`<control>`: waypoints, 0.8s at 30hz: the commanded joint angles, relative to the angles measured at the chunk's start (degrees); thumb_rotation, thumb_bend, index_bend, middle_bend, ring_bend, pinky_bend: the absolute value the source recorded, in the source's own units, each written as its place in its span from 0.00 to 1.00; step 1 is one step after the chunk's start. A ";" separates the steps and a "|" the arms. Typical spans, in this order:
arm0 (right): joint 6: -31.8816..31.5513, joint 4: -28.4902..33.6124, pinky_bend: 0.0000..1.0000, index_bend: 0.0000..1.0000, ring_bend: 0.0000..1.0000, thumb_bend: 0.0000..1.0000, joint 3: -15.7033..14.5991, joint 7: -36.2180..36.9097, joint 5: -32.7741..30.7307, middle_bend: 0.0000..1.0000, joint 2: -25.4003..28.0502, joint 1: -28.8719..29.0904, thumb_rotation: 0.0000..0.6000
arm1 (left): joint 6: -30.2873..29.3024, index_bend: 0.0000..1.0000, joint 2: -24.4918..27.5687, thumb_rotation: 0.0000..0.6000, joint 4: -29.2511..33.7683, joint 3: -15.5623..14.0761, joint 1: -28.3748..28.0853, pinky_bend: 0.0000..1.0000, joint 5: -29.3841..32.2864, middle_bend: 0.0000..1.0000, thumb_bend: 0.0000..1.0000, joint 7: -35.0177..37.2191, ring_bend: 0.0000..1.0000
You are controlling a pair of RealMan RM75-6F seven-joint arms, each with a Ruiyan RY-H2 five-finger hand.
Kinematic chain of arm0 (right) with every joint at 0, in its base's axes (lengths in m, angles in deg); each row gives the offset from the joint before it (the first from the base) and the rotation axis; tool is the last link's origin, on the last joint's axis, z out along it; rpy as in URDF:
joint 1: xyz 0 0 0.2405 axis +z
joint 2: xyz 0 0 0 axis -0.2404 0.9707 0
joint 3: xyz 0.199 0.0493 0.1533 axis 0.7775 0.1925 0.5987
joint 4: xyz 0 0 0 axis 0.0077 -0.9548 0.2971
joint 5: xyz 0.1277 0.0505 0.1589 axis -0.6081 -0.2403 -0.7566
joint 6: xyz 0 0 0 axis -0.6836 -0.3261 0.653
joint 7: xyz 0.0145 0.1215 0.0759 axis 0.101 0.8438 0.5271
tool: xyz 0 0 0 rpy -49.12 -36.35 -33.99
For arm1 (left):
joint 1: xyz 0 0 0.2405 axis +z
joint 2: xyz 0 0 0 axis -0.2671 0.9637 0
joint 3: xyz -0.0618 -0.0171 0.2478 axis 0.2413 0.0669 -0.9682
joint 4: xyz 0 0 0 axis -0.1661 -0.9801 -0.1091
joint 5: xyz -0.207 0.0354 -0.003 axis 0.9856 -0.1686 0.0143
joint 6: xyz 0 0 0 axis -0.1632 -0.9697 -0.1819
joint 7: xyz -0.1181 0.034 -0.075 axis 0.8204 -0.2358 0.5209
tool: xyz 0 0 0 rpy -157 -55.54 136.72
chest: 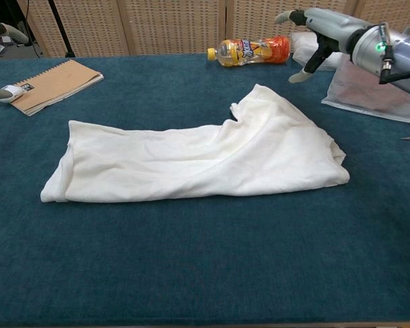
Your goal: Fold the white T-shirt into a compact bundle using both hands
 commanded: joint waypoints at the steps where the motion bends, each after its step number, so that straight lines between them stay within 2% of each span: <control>1: -10.54 20.53 0.00 0.00 0.00 0.15 -4.99 -3.40 4.39 0.00 14.10 -10.02 1.00 | 1.42 0.00 0.01 1.00 -0.85 -1.08 0.39 0.00 -2.04 0.00 0.26 1.15 0.00; 3: -13.09 28.77 0.00 0.00 0.00 0.14 -7.29 -5.61 5.12 0.00 19.55 -14.05 1.00 | 2.42 0.00 -0.24 1.00 -0.97 -1.60 0.26 0.00 -2.35 0.00 0.26 0.92 0.00; 5: -15.31 34.35 0.00 0.00 0.00 0.11 -9.44 -6.95 6.06 0.00 23.51 -17.29 1.00 | 2.96 0.00 -0.90 1.00 -1.36 -1.81 -0.09 0.00 -2.12 0.00 0.26 0.16 0.00; 8: -17.47 39.26 0.00 0.00 0.00 0.02 -11.77 -8.25 7.26 0.00 27.49 -20.50 1.00 | 3.64 0.00 -2.17 1.00 -2.17 -1.74 -0.80 0.00 -1.12 0.00 0.26 -0.95 0.00; 14: -25.75 46.02 0.00 0.00 0.00 0.00 -15.98 -9.15 10.45 0.00 31.48 -28.41 1.00 | 5.49 0.00 -7.88 1.00 -6.49 -0.93 -3.64 0.00 3.80 0.00 0.26 -4.49 0.00; 18: -27.67 47.74 0.00 0.00 0.00 0.00 -18.10 -9.40 12.57 0.00 33.06 -31.11 1.00 | 4.66 0.00 -12.65 1.00 -9.41 0.17 -5.70 0.00 7.95 0.00 0.27 -7.81 0.00; 22: -29.08 47.76 0.00 0.00 0.00 0.00 -18.44 -9.37 13.74 0.00 33.41 -32.51 1.00 | 2.88 0.01 -16.23 1.00 -10.76 0.97 -7.13 0.00 11.07 0.00 0.27 -10.92 0.00; 24: -29.29 47.38 0.00 0.00 0.00 0.00 -18.51 -9.04 14.60 0.00 33.68 -32.82 1.00 | 1.62 0.05 -18.34 1.00 -11.59 1.50 -8.05 0.00 13.75 0.00 0.28 -13.44 0.00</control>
